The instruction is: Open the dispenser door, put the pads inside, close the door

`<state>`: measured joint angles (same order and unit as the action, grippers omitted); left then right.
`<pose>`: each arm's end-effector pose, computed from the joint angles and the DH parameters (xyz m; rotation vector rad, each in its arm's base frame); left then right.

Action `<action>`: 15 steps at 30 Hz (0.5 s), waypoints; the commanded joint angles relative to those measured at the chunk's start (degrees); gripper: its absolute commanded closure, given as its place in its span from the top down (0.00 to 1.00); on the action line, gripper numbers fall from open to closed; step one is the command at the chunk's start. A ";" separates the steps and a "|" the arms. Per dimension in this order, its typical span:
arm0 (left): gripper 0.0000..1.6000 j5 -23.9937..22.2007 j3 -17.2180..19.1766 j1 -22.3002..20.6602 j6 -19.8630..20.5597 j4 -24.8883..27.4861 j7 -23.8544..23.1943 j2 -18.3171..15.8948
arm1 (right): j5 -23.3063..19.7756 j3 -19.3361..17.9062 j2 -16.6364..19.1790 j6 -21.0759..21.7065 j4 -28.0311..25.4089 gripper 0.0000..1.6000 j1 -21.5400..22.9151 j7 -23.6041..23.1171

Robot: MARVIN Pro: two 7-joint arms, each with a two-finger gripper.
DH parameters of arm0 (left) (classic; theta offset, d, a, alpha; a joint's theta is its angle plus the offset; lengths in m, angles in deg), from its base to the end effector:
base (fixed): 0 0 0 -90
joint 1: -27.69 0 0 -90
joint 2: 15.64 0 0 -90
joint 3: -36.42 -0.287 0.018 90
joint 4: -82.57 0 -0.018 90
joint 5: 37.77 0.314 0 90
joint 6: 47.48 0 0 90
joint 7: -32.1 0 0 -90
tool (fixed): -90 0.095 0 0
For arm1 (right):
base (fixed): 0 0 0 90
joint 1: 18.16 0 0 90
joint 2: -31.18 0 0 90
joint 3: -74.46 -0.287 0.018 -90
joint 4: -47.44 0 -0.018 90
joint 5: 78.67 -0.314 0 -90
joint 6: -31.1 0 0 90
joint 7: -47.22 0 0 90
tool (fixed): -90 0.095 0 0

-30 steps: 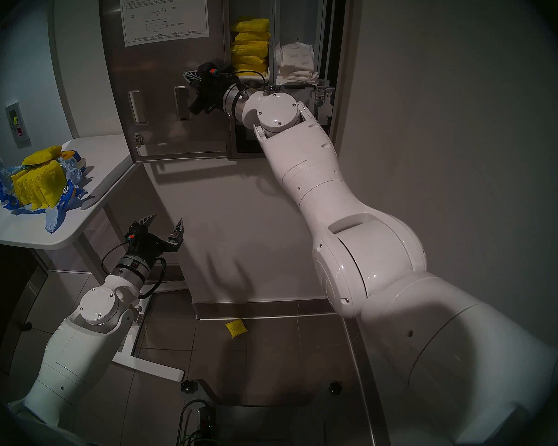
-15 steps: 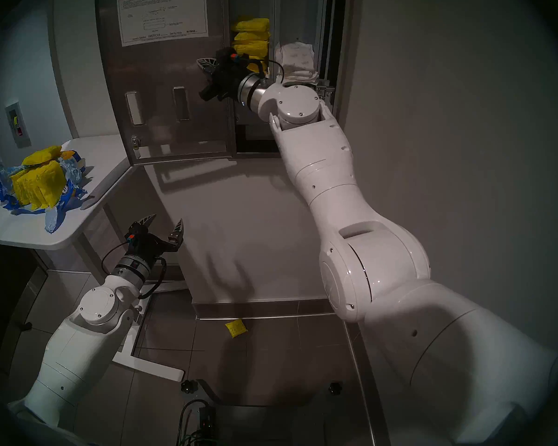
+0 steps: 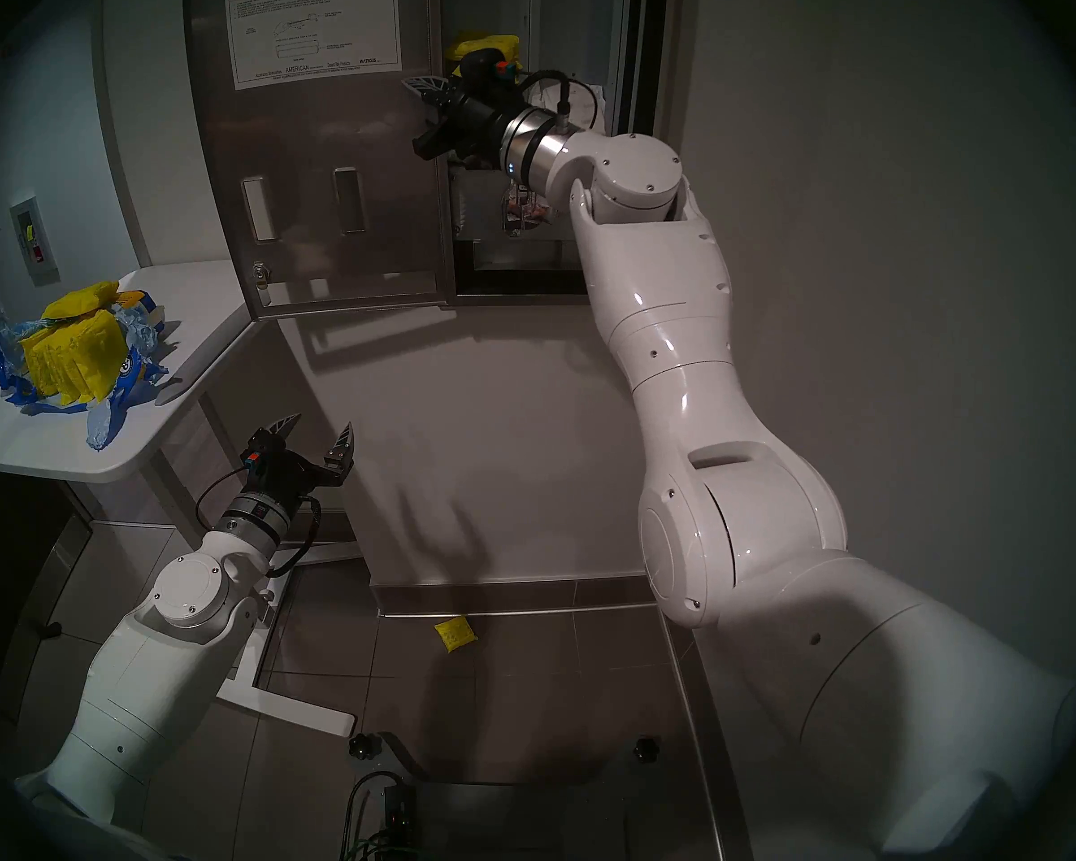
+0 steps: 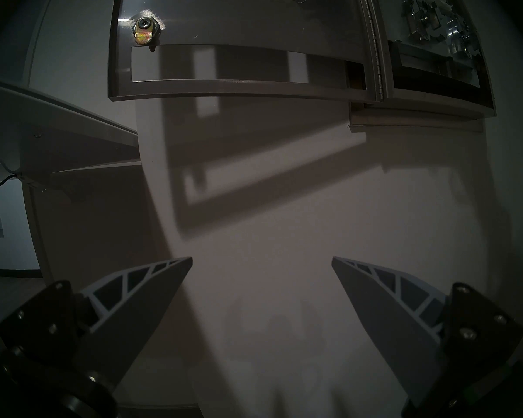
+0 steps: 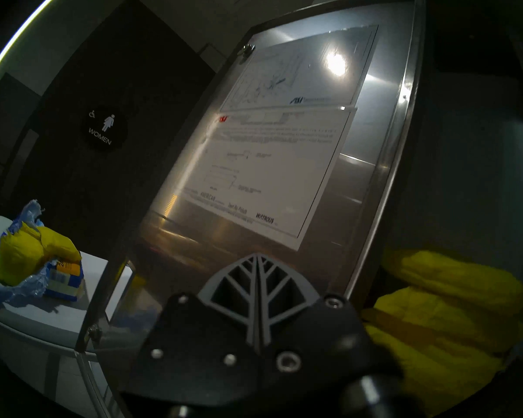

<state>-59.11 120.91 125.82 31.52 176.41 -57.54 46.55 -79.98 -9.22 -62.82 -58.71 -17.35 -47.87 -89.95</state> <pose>0.3840 0.0920 -0.3040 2.1169 -0.2358 2.2736 0.5652 0.1402 0.0731 -1.1109 -1.0981 -2.1813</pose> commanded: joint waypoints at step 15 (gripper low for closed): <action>1.00 -0.02 0.53 -1.38 -0.69 1.55 0.01 -0.08 | -4.91 -13.08 7.51 12.98 -18.42 0.00 -2.77 -2.71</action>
<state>-59.11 120.89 125.81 31.55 176.39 -57.55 46.55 -84.00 -17.20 -58.65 -49.40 -28.85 -49.12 -94.54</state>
